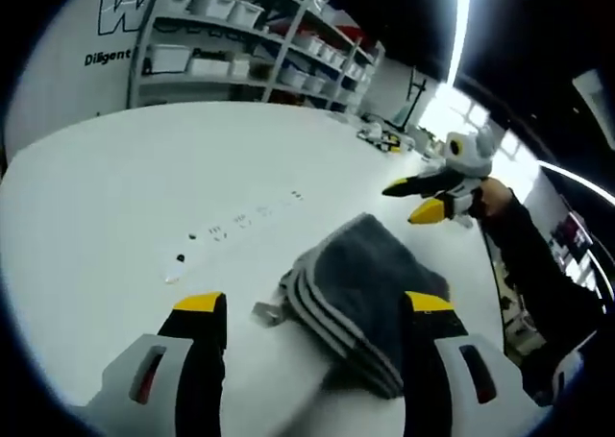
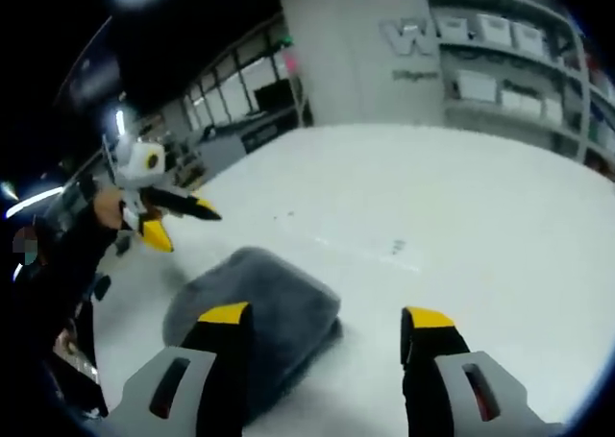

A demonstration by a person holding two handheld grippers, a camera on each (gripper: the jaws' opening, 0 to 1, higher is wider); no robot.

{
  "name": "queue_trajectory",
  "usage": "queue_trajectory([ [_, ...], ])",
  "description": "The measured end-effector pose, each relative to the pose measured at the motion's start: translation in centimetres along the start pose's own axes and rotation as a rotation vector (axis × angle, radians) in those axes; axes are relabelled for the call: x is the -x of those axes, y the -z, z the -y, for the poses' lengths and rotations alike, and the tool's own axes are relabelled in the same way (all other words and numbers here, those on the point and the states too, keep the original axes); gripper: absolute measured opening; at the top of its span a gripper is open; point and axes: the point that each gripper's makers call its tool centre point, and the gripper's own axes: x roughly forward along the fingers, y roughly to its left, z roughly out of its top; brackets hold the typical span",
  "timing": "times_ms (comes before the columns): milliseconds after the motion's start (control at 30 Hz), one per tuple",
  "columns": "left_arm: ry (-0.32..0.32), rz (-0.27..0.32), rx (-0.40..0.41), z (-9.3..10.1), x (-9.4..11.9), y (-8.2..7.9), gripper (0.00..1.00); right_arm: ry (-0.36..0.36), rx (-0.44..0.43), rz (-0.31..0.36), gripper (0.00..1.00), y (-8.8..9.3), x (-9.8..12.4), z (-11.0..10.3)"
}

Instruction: Open the folded towel by lifting each exposed corner and separating the folded layers until the towel lies flat within the target outline without major curled edges

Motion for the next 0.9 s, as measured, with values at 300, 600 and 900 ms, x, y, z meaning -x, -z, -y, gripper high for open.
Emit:
queue_trajectory([
  [300,0.035,-0.016,0.022,-0.6,-1.7,0.2,0.63,-0.009,-0.006,-0.005,0.62,-0.6,-1.0,0.9],
  [600,0.047,-0.073,0.045,-1.4,-2.6,1.7,0.61,-0.020,-0.030,-0.019,0.63,0.6,-1.3,1.5],
  [900,0.071,-0.111,0.068,-1.4,-3.2,3.1,0.58,-0.057,-0.073,-0.062,0.66,2.3,-1.5,1.3],
])
